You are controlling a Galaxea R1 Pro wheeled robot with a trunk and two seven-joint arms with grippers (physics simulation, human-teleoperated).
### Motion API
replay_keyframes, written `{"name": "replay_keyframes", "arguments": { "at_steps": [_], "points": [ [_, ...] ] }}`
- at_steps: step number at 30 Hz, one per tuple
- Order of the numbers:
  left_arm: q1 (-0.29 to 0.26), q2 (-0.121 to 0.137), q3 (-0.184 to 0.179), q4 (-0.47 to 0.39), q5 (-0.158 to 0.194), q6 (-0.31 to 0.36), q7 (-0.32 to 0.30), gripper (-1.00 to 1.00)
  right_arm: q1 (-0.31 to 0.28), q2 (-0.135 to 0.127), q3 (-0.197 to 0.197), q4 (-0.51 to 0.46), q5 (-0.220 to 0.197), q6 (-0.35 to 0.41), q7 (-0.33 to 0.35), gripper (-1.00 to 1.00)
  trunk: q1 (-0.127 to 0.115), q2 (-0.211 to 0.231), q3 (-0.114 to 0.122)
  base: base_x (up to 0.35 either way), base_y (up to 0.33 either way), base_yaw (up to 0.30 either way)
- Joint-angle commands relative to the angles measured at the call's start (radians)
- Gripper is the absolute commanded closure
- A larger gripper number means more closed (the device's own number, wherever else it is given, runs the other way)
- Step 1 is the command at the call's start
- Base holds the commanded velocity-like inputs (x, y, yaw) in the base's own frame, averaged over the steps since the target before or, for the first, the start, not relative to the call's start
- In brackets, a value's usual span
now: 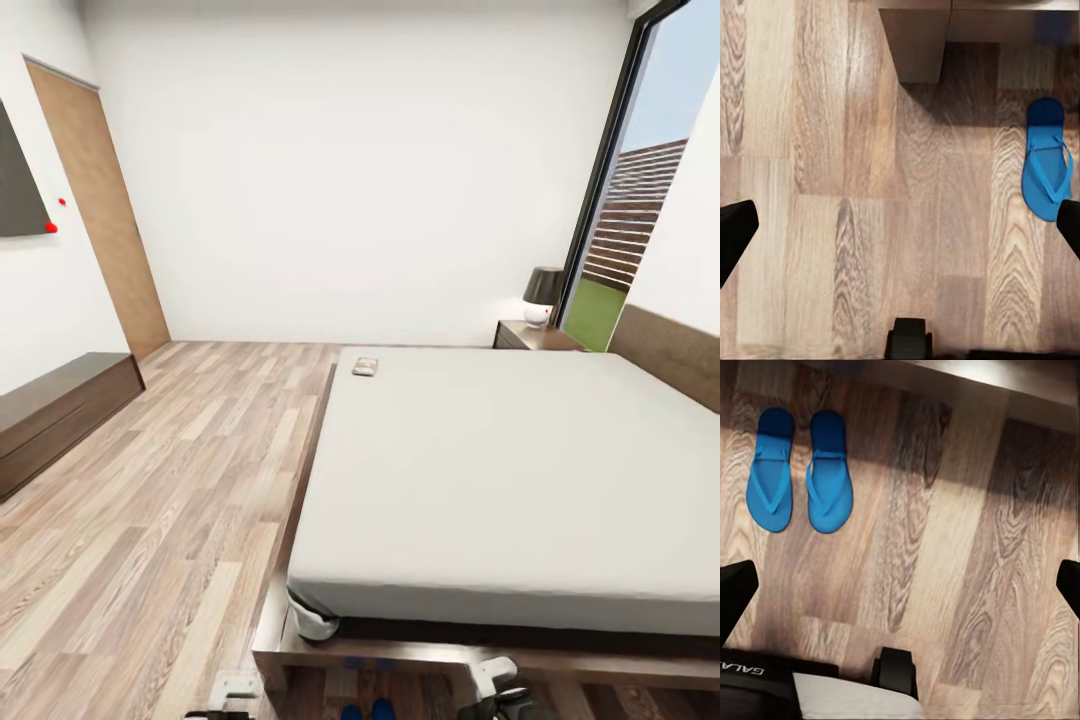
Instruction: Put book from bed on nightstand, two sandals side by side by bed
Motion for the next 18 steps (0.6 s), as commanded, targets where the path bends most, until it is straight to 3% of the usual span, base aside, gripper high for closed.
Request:
{"name": "replay_keyframes", "arguments": {
  "at_steps": [1,8,18],
  "points": [
    [0.009,0.001,-0.008,0.002,0.006,0.002,0.005,-1.00,0.000,-0.001,0.007,0.025,-0.009,-0.010,0.000,-1.00,-0.004,0.007,0.002,0.000,0.000,0.000],
    [0.092,0.009,-0.008,0.015,0.008,-0.014,0.000,-1.00,0.003,-0.002,0.005,0.247,-0.021,-0.145,0.002,-1.00,-0.031,0.056,0.024,0.000,0.000,0.000],
    [0.151,0.018,-0.008,0.017,0.008,-0.050,-0.001,-1.00,0.100,-0.011,0.007,0.314,-0.024,-0.196,0.003,-1.00,-0.069,0.126,0.056,0.000,0.000,0.000]
  ]
}}
